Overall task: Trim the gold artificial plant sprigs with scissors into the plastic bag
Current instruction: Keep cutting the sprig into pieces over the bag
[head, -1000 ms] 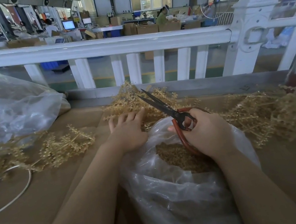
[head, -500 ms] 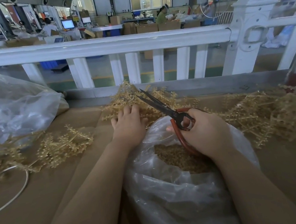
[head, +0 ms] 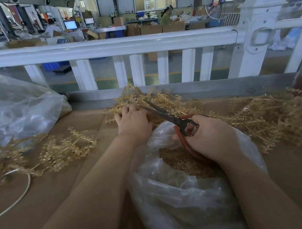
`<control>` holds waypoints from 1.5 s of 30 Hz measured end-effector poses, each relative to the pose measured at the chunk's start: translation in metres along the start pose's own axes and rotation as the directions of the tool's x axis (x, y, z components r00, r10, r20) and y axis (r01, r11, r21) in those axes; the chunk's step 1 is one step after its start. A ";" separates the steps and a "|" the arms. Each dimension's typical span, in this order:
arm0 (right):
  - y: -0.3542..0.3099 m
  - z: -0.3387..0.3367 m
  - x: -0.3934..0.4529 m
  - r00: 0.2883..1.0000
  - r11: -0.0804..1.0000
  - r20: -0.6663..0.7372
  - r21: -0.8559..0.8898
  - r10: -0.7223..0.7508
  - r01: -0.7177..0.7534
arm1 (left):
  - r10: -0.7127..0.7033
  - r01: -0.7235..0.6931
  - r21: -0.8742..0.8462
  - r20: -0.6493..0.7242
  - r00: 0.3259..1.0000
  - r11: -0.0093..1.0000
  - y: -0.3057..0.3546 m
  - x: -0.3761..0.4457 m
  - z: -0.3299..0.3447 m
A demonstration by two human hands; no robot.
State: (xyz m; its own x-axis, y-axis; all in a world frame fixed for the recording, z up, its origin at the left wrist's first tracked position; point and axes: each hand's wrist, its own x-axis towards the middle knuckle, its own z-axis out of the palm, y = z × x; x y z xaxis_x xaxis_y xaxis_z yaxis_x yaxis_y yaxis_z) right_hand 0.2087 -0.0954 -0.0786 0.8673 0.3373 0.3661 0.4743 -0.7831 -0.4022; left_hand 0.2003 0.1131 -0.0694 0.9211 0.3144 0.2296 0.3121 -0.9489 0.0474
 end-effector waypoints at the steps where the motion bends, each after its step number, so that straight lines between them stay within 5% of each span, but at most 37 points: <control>1: 0.000 0.000 0.000 1.000 1.000 0.000 -0.001 0.000 0.000 | -0.005 0.005 0.007 -0.015 1.000 1.000 0.000 0.001 -0.001; 8: 0.000 0.000 0.001 0.999 0.999 0.001 0.023 0.045 -0.045 | 0.068 -0.013 0.188 -0.292 0.954 0.982 0.005 -0.007 0.001; 11: 0.000 0.000 0.001 0.998 0.997 -0.004 0.034 0.066 -0.066 | -0.044 0.042 -0.012 -0.389 0.920 0.999 0.005 -0.011 -0.002; 13: 0.000 0.000 0.000 0.996 0.996 -0.049 0.051 0.069 -0.067 | -0.223 0.079 -0.326 -0.433 0.873 0.942 0.004 -0.013 -0.006; 16: 0.000 0.000 -0.002 0.991 0.994 -0.108 0.088 0.078 -0.069 | -0.487 0.015 -0.843 -0.296 0.822 0.538 0.002 -0.018 -0.016; 18: 0.000 0.000 -0.002 0.991 0.992 -0.110 0.103 0.080 -0.068 | -0.527 -0.045 -0.964 -0.182 0.830 0.262 -0.001 -0.025 -0.021; 22: -0.001 -0.001 -0.002 0.992 0.993 -0.100 0.102 0.075 -0.065 | -0.545 -0.095 -0.948 0.091 0.833 -0.304 -0.007 -0.027 -0.036; 25: -0.002 -0.001 -0.002 0.992 0.990 -0.087 0.112 0.093 -0.083 | -0.412 0.078 -0.840 0.341 0.845 -0.537 -0.012 -0.028 -0.038; 28: -0.003 -0.001 -0.001 0.991 0.989 -0.087 0.110 0.105 -0.096 | -0.322 0.219 -0.821 0.432 0.842 -0.527 -0.017 -0.033 -0.034; 32: -0.003 -0.002 -0.002 0.987 0.984 -0.111 0.146 0.120 -0.103 | -0.050 0.171 -0.710 0.278 0.959 -0.683 -0.019 -0.035 -0.037; 35: -0.004 -0.002 -0.002 0.983 0.971 -0.131 0.221 0.128 -0.097 | 0.038 0.157 -0.711 0.181 0.983 -0.685 -0.016 -0.036 -0.034; 37: -0.005 -0.005 0.000 0.988 0.914 -0.054 0.389 0.144 -0.112 | 0.007 0.147 -0.792 0.178 0.984 -0.592 -0.007 -0.038 -0.034; 40: -0.014 -0.013 -0.001 0.983 0.691 0.168 0.702 0.076 -0.173 | -0.105 0.097 -0.836 0.181 0.978 -0.540 0.010 -0.043 -0.032; 45: -0.020 -0.019 -0.002 0.953 0.522 0.301 0.810 0.026 -0.269 | -0.163 0.112 -0.883 0.207 0.965 -0.456 0.025 -0.055 -0.023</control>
State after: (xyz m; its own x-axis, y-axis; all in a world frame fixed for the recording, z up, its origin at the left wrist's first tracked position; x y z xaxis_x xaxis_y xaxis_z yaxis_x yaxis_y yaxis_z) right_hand 0.1943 -0.0905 -0.0552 0.8845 0.4586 0.0864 0.1361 -0.0763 -0.9878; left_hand 0.1521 0.0714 -0.0584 0.8857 0.4641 0.0125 -0.2444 0.4431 0.8625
